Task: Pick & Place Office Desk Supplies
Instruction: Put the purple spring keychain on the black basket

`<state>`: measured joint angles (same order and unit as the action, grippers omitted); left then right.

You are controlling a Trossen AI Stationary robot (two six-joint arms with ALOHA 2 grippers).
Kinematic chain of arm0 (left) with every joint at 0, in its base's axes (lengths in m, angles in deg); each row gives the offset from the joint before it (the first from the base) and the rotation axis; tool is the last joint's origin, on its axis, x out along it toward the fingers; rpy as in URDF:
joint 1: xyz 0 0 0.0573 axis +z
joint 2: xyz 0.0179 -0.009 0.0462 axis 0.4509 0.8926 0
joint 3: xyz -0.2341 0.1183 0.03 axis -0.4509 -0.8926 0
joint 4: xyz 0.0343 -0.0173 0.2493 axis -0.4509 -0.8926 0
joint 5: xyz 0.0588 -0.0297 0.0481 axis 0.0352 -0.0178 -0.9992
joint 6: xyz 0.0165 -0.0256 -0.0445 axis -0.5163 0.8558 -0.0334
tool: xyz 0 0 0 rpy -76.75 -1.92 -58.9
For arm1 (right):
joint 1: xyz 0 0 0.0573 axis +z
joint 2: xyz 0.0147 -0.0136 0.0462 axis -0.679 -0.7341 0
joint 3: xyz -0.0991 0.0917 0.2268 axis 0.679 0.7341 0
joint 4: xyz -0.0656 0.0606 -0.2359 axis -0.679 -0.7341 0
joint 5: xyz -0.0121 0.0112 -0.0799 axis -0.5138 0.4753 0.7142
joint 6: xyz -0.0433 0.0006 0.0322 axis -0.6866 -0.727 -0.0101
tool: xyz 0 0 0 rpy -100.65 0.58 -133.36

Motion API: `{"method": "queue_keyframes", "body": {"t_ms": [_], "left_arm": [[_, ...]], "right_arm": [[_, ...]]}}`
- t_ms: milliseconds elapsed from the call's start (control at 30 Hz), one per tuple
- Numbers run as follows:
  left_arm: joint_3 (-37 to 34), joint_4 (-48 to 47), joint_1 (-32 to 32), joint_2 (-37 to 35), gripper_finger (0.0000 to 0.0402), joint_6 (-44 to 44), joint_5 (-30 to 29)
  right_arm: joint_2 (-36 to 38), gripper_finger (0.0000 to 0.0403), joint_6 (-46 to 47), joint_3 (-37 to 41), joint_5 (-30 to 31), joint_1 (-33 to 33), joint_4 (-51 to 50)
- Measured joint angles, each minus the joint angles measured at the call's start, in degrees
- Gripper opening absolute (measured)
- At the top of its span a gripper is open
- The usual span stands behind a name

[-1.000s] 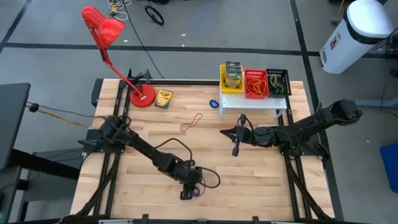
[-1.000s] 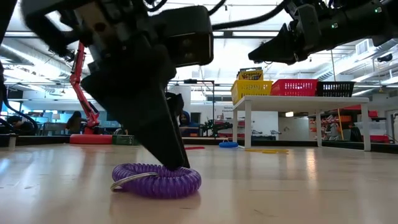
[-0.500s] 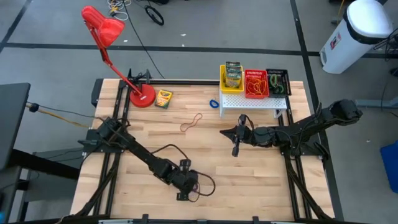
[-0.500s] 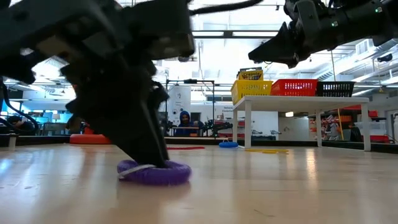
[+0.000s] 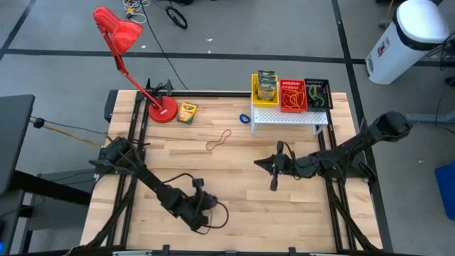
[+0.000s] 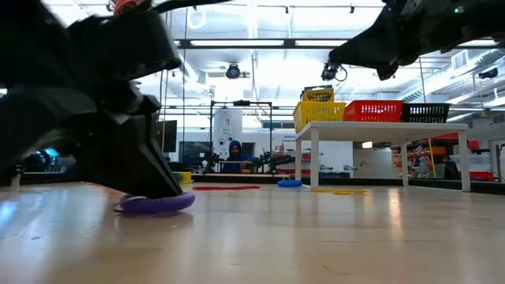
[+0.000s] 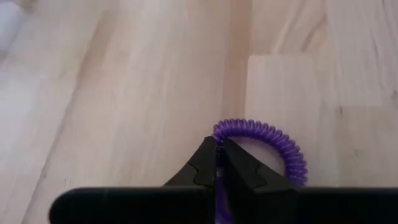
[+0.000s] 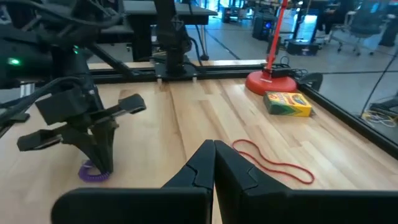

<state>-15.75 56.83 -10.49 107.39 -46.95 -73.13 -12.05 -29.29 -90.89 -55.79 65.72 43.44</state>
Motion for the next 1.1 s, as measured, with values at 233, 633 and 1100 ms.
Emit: {"method": "queue_keyframes", "body": {"t_ms": [233,633,1100], "left_arm": [[-11.0,25.0,-0.6,-2.7,0.0014,-5.7,-0.7],[-30.3,62.9,2.7,-7.2,0.0014,-11.0,-10.6],[-33.4,68.5,19.7,-7.2,0.0014,-2.3,-8.3]], "right_arm": [[0.0,0.0009,-0.1,0.0,4.9,3.0,0.9],[0.0,0.0008,7.8,-0.8,11.9,7.2,0.9],[-22.1,0.0084,20.7,-2.4,12.4,4.4,13.2]]}}
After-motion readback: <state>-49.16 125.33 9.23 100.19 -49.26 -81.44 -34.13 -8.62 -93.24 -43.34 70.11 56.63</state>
